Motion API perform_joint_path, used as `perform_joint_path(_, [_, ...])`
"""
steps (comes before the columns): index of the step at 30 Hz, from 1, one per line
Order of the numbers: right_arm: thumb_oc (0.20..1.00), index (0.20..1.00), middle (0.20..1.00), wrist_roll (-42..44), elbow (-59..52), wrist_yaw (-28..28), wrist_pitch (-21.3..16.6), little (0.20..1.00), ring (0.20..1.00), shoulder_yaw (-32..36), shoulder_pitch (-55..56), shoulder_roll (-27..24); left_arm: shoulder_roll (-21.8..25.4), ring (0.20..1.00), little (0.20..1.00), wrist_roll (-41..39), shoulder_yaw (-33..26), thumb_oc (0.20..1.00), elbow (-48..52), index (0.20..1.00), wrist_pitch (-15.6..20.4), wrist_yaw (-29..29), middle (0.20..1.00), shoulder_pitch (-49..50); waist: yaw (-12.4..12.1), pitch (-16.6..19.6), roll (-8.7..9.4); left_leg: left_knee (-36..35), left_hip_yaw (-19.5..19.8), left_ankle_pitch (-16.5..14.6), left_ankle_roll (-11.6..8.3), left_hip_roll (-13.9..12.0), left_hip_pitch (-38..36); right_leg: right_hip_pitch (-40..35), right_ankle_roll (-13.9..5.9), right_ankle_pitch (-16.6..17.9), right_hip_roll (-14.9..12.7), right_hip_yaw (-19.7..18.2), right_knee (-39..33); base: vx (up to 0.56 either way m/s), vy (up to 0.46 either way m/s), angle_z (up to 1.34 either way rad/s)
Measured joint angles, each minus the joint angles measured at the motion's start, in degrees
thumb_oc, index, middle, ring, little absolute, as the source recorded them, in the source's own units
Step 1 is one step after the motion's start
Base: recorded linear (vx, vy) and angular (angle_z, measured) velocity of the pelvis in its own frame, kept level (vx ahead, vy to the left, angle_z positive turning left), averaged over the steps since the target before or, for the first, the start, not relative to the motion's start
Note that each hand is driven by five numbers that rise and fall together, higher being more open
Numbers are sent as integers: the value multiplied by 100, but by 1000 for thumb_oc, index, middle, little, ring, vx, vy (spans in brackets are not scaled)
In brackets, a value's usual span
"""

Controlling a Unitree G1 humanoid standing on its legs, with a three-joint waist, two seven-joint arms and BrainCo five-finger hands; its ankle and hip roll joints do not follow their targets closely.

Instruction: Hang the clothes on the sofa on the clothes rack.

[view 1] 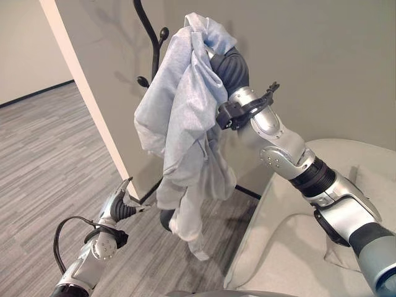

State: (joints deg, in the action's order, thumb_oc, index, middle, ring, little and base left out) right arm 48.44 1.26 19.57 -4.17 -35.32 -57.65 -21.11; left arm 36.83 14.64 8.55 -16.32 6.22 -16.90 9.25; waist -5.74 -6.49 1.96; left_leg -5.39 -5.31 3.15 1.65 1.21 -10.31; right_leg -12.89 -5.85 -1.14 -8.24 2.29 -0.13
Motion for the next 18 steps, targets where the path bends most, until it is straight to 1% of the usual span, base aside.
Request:
perform_joint_path(2, [200, 200, 200, 2, -35, -1, 16, 200, 200, -46, 12, 74, -119, 1000, 1000, -4, 75, 1000, -76, 1000, -6, 2, 1000, -6, -9, -16, -25, 1, 14, 1, -1, -1, 20, 13, 15, -11, -1, 18, 8, -52, 0, 4])
perform_joint_path(4, [200, 200, 200, 3, -119, -26, 69, 200, 200, -131, 14, 27, -251, 1000, 1000, -14, 142, 1000, -147, 1000, -15, 5, 1000, -108, -19, 18, 31, 2, 18, 3, -2, -1, 23, 22, 46, -30, 0, 27, 26, -31, -5, 5])
perform_joint_path(5, [200, 200, 200, 2, -261, -29, 75, 200, 200, -325, 14, -73, -434, 1000, 1000, -66, 241, 1000, -321, 1000, -28, 5, 1000, -311, -49, 1, -44, 2, 22, 4, -3, 8, 28, 12, 45, -30, -11, 45, 22, -23, -7, 4])
perform_joint_path(6, [200, 200, 200, 3, -363, -65, 105, 200, 200, -473, 17, -61, -558, 1000, 1000, -83, 395, 1000, -340, 1000, -39, 31, 1000, -417, -32, 24, 5, 33, 19, 6, -3, 9, 17, 55, 44, -30, -10, 44, 30, -23, -7, 4])
perform_joint_path(7, [200, 200, 200, 3, -441, -77, 118, 200, 200, -629, 17, -30, -715, 1000, 1000, -107, 555, 1000, -358, 1000, -57, 49, 1000, -580, -13, 24, 1, 40, 22, 5, -4, 9, 44, 67, 127, -86, -14, 43, 30, 0, 0, 0])
perform_joint_path(8, [200, 200, 200, 3, -476, -126, 126, 200, 200, -751, 17, 4, -809, 1000, 1000, -118, 741, 1000, -366, 1000, -39, 98, 1000, -742, -30, -3, -44, 40, 23, 5, -3, 8, 58, 25, 124, -85, -14, 47, 21, 0, 0, 0])
perform_joint_path(9, [200, 200, 200, 4, -482, -159, 132, 200, 200, -869, 17, 43, -864, 1000, 1000, -116, 877, 1000, -323, 1000, 10, 146, 1000, -817, -1, 26, 19, 51, 19, 5, -3, 5, 48, 26, 83, -57, -6, 40, 19, 0, 0, 0])
perform_joint_path(10, [200, 200, 200, 9, -509, -159, 140, 200, 200, -997, 18, 21, -982, 1000, 1000, -123, 981, 1000, -372, 1000, 4, 166, 1000, -958, 61, 19, 11, 52, 26, 5, -3, 3, 39, 19, 65, -49, -6, 44, 28, 0, 0, 0])
perform_joint_path(12, [200, 200, 200, 32, -638, -175, 147, 200, 200, -1189, 17, 41, -1173, 1000, 1000, -126, 1152, 1000, -421, 1000, 6, 239, 1000, -1212, 100, 21, 13, 40, 20, 5, -4, 1, 51, 20, 29, -27, -2, 34, 26, -13, -27, -3])
perform_joint_path(13, [200, 200, 200, 73, -706, -165, 140, 200, 200, -1254, 20, 64, -1272, 1000, 1000, -125, 1242, 1000, -461, 1000, 24, 257, 1000, -1280, 180, 50, 68, 45, 9, 4, -4, -7, 20, 39, 27, -24, 7, 26, 38, -12, -39, 2])
perform_joint_path(14, [200, 200, 200, 140, -819, -136, 136, 200, 200, -1343, 20, 27, -1346, 1000, 1000, -134, 1291, 1000, -678, 1000, 9, 246, 1000, -1411, 209, 56, 62, 40, 31, 9, -8, -6, 28, 27, 28, -23, 8, 44, 51, 1, -22, 4])
perform_joint_path(16, [200, 200, 200, 297, -1320, -165, 145, 200, 200, -1761, 21, -36, -1535, 1000, 1000, -224, 1673, 1000, -1623, 1000, 5, 255, 1000, -2011, 220, 58, 47, 36, 46, 11, -10, -9, 29, 8, 20, -17, 8, 108, 45, -13, -22, 7])
perform_joint_path(17, [200, 200, 200, 346, -1491, -211, 148, 200, 200, -1913, 22, -9, -1626, 1000, 1000, -224, 1710, 1000, -1850, 1000, -13, 257, 1000, -2128, 256, 60, 57, 36, 56, 11, -11, -12, 27, 4, 17, -15, 13, 123, 45, 0, 0, 0])
perform_joint_path(18, [200, 200, 200, 353, -1593, -250, 148, 200, 200, -2013, 23, 8, -1704, 1000, 1000, -225, 1747, 1000, -1855, 1000, -14, 256, 1000, -2144, 367, 74, 99, 39, 45, 10, -11, -18, 16, 10, 17, -15, 22, 114, 51, 0, 0, 0])
